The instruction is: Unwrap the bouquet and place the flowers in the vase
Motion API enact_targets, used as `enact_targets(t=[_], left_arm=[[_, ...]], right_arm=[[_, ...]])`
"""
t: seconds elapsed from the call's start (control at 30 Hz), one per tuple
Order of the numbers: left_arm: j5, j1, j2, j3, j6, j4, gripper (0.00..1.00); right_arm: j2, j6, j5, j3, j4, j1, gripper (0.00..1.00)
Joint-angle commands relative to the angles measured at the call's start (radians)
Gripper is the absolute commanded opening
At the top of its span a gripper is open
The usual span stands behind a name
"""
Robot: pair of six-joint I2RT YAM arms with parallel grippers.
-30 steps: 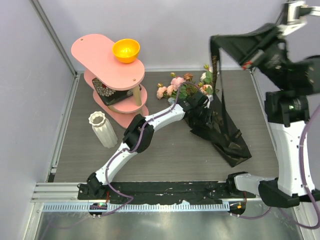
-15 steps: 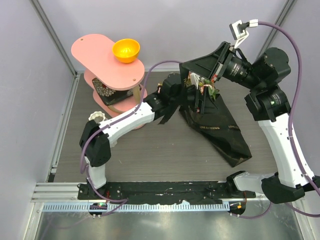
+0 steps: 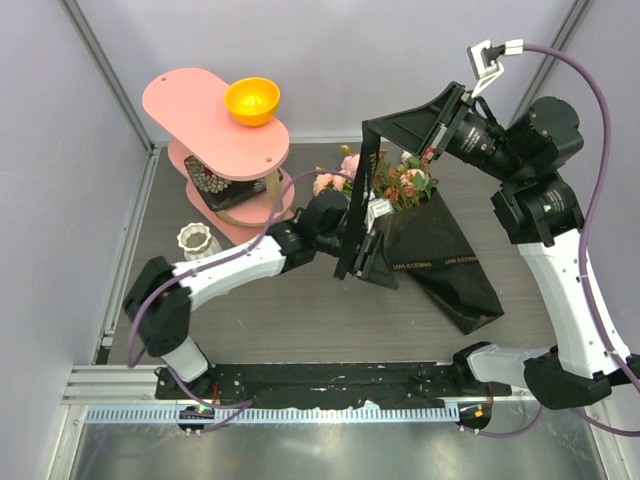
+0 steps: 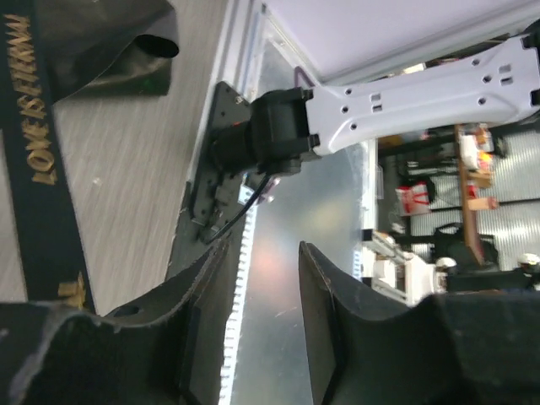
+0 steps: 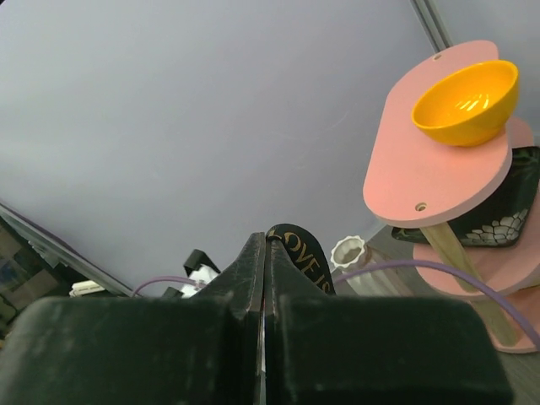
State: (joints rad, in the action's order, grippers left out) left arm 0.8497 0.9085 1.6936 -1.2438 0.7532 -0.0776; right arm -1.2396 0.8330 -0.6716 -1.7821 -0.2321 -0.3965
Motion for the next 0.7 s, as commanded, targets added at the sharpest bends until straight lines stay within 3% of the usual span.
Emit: enact_targets(t=[0.0,0.07,0.1,0.2,0.5,0.67], left_arm=[[-0.147,-0.029,-0.149,-0.081,-0.375,0.602,0.40],[-0.254,-0.030,-0.132,-0.162,-0.477,0.785,0.35],[-0.400,-0.034,-0.127,-0.183,-0.491,0.931,0.32],[-0.688,-0.062,-0.156,-0.194,-0.473,1.082,0.32],[-1.024,-0.310,-0.449,0.012,-0.322,1.159,0.36],[-1.161,-0.332,-0.612,0.023,-0.255,1.184,0.45]], right_arm=[[-0.007,0.001,0.058,0.059,0.051,-0.016,0.01],[-0.017,-0.027,0.096,0.069,0.041,-0.053,0.01],[-0.032,-0.046,0.137,0.063,0.024,-0.073,0.01],[-0.063,-0.104,0.211,0.024,-0.029,-0.145,0.01],[-0.103,-0.166,0.360,-0.054,-0.066,-0.258,0.01],[-0.107,-0.153,0.357,-0.043,-0.032,-0.271,0.01]])
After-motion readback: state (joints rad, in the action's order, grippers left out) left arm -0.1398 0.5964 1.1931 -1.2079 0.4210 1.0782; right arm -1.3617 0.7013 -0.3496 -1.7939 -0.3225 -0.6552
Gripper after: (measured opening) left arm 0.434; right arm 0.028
